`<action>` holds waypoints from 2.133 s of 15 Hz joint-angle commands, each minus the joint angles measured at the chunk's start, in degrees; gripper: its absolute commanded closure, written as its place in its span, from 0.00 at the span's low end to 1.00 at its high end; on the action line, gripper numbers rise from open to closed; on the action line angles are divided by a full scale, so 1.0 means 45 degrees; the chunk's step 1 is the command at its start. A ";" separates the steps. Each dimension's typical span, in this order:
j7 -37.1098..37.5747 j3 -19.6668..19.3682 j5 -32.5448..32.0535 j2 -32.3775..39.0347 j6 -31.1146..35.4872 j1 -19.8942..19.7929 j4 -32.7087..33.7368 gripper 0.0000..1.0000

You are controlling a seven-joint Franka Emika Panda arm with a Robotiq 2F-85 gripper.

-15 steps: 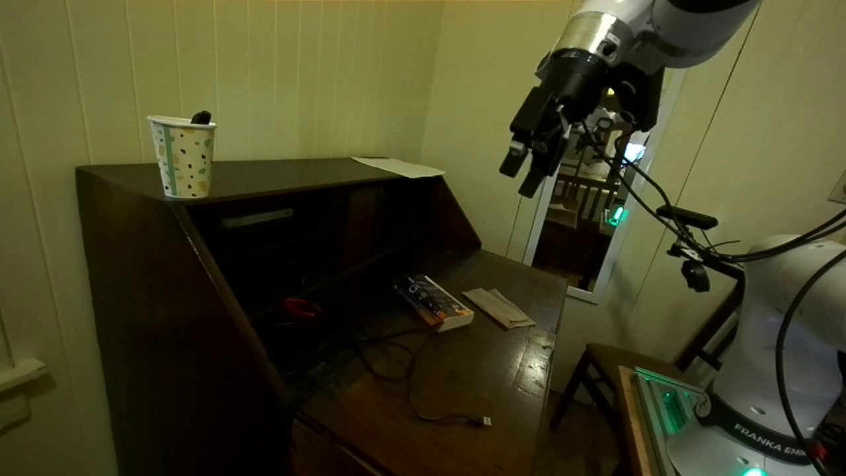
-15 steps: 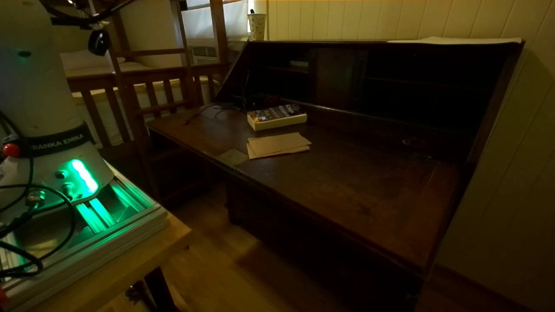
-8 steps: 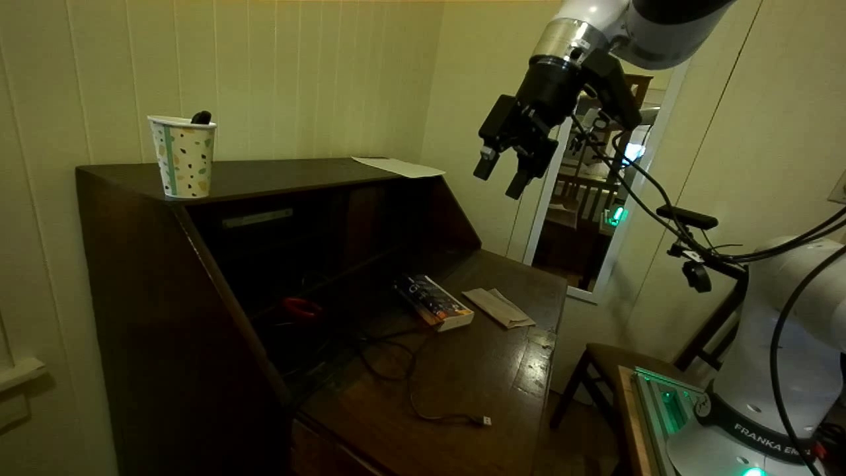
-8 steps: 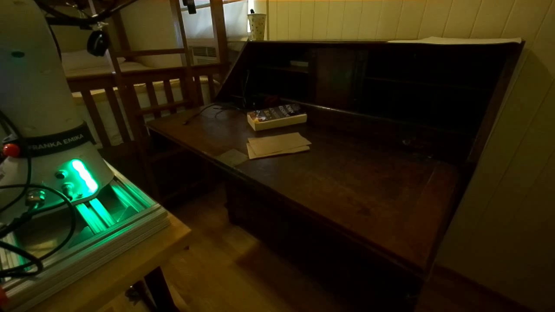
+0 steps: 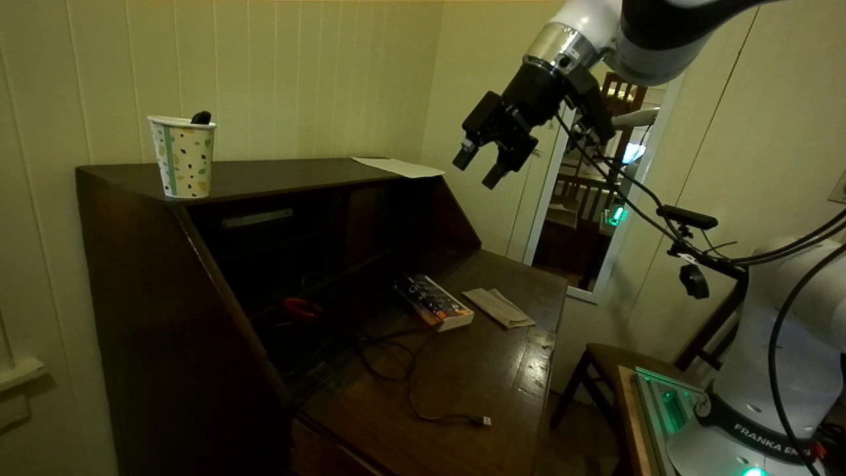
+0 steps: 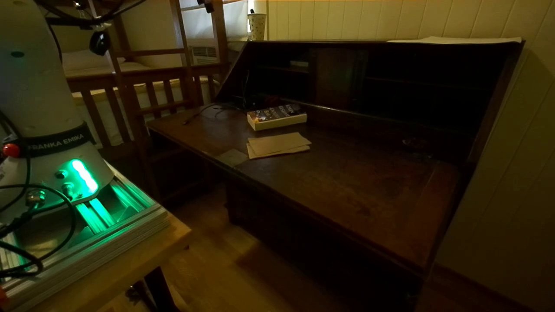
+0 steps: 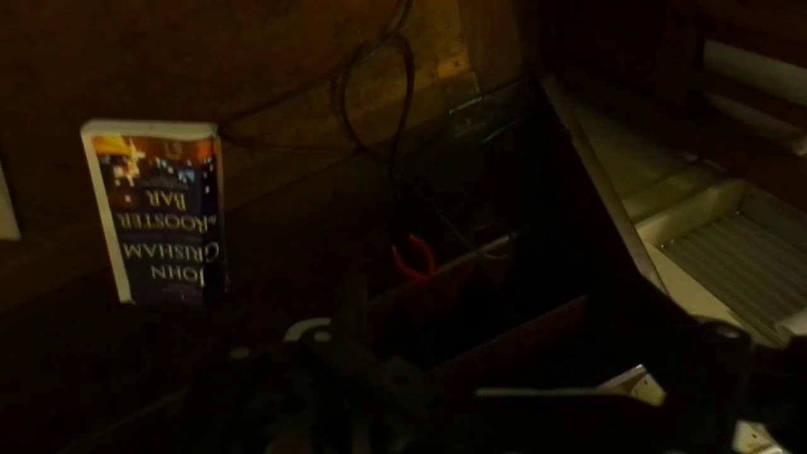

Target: Pick up the red pliers and put it in the top left compartment

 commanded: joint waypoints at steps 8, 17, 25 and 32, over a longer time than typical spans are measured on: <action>-0.4855 -0.0874 -0.2592 0.4706 0.3228 0.0285 0.0796 0.00; -0.3472 -0.0976 -0.3947 0.6505 0.4986 0.0258 0.0933 0.00; -0.2227 -0.0719 -0.5504 0.8753 0.8514 0.0182 0.1800 0.00; -0.2711 -0.1060 -0.7095 1.2548 0.8873 0.0546 0.4897 0.00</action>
